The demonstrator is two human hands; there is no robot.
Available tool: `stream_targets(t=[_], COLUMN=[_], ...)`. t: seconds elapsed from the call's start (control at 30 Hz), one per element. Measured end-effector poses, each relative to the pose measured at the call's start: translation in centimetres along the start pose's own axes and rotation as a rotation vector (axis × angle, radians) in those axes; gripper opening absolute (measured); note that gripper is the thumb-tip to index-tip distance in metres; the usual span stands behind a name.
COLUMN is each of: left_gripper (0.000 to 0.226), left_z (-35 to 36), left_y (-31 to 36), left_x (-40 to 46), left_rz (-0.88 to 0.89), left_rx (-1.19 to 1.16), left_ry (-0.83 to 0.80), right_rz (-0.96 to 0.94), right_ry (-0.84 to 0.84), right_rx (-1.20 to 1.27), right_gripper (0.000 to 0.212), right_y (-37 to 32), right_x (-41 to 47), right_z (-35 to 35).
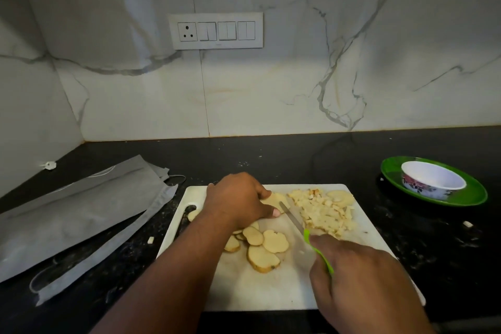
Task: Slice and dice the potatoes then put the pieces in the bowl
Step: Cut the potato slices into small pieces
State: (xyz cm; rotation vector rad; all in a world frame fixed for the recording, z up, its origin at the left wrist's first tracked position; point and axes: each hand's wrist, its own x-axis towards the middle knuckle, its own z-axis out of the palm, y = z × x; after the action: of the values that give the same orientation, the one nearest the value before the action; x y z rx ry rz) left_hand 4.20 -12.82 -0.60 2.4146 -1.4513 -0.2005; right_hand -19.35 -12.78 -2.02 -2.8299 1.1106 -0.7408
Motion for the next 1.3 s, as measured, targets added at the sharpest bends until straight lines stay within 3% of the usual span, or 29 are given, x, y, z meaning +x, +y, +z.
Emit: stream_targets(t=[0.23,0.53,0.7,0.8,0.93,1.07,1.3], left_gripper=[0.056,0.040,0.039,0.037,0.021,0.020,0.016], left_z=[-0.3,-0.7,-0.5,-0.4,-0.4,-0.3,0.0], left_y=[-0.3,0.2,0.6,0.5,-0.1,-0.2,-0.5], left_x=[-0.3,-1.2,-1.1,-0.9,-0.7,-0.8,-0.2], left_rz=[0.041,0.008,-0.013,-0.021,-0.039,-0.032,-0.028], left_rx=[-0.027,-0.112,-0.128,-0.145,-0.212,-0.217,-0.243], left_ry=[-0.029,0.025,0.017,0.008,0.036,0.058,0.017], right_rz=[0.032,-0.063,-0.079,-0.055,-0.067,-0.071,-0.077], right_ry=[0.062,0.022,-0.015,0.035,0.072,0.140,-0.037], right_rx=[-0.011,0.050,0.008,0.003,0.023,0.044,0.072], right_gripper=[0.024,0.035,0.024,0.013,0.016,0.021,0.028], right_y=[0.0,-1.3,-0.2,0.5,1.0,-0.1,-0.9], right_x=[0.4,4.4,1.5,-0.8,-1.1,1.9,4.0], right_z=[-3.0,0.1,0.0,-1.3,-2.8,-2.2,0.4])
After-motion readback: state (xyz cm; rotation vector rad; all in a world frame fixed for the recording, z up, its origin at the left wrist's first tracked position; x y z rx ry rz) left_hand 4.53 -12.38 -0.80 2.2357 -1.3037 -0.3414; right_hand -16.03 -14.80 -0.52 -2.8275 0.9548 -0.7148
